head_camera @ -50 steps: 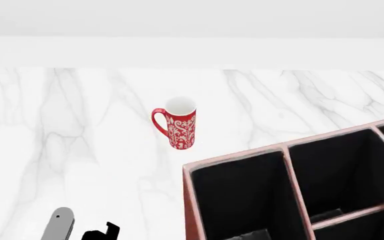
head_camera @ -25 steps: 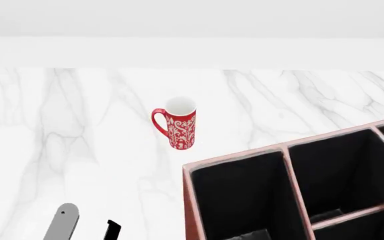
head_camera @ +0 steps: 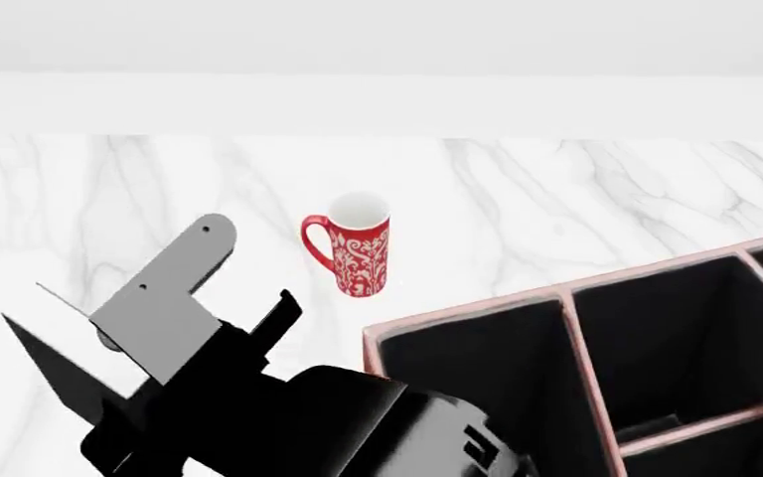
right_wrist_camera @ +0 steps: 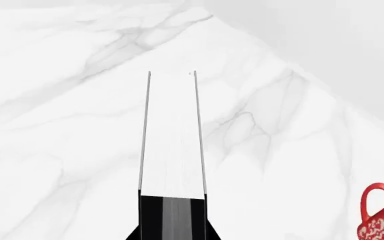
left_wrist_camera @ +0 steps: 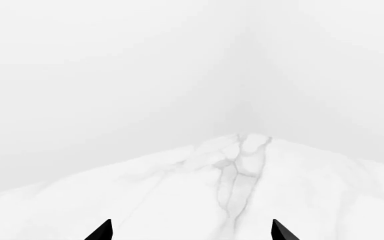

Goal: Pick up the book and place it in the right compartment of the caddy.

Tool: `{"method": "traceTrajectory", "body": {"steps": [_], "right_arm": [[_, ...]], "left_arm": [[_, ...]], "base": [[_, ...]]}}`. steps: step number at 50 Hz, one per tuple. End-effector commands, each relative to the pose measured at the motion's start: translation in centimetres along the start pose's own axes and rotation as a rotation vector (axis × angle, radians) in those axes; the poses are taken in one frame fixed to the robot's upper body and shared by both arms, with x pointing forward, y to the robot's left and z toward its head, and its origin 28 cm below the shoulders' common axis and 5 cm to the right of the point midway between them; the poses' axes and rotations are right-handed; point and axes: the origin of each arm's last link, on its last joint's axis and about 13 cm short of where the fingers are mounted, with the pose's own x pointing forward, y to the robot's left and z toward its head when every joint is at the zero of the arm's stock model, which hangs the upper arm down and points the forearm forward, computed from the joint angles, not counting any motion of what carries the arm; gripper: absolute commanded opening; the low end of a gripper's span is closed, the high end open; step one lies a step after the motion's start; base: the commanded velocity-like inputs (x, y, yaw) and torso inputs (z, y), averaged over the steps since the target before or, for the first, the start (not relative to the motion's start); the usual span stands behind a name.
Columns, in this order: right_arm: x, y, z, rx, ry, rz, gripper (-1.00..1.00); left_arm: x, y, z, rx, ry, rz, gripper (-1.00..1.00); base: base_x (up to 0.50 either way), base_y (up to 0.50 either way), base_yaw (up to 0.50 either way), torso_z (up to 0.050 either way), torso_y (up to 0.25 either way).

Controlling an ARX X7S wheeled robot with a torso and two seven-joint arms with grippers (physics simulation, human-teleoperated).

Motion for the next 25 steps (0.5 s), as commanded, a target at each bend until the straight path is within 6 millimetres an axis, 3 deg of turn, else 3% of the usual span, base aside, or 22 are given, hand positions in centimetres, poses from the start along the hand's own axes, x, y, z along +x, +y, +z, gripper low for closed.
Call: {"method": "traceTrajectory", "body": {"steps": [1,15,25], "right_arm": [[-2.8,-2.8,5.4,0.088,-0.053,-0.171,-1.00],[-5.4,-5.4,9.7,0.191,-0.039,-0.354,-1.00],[-8.9,-7.9,12.9,0.290,-0.012,-0.498,-1.00]], "left_arm": [[0.0,-0.1,-0.1,0.001,0.004,-0.002,1.00],[0.0,0.2,-0.2,-0.006,0.004,0.004,1.00],[0.0,0.2,-0.3,-0.007,0.006,0.004,1.00]], "base": [[0.00,0.00,0.00,0.000,0.000],[0.00,0.00,0.00,0.000,0.001],[0.00,0.00,0.00,0.000,0.001]]}}
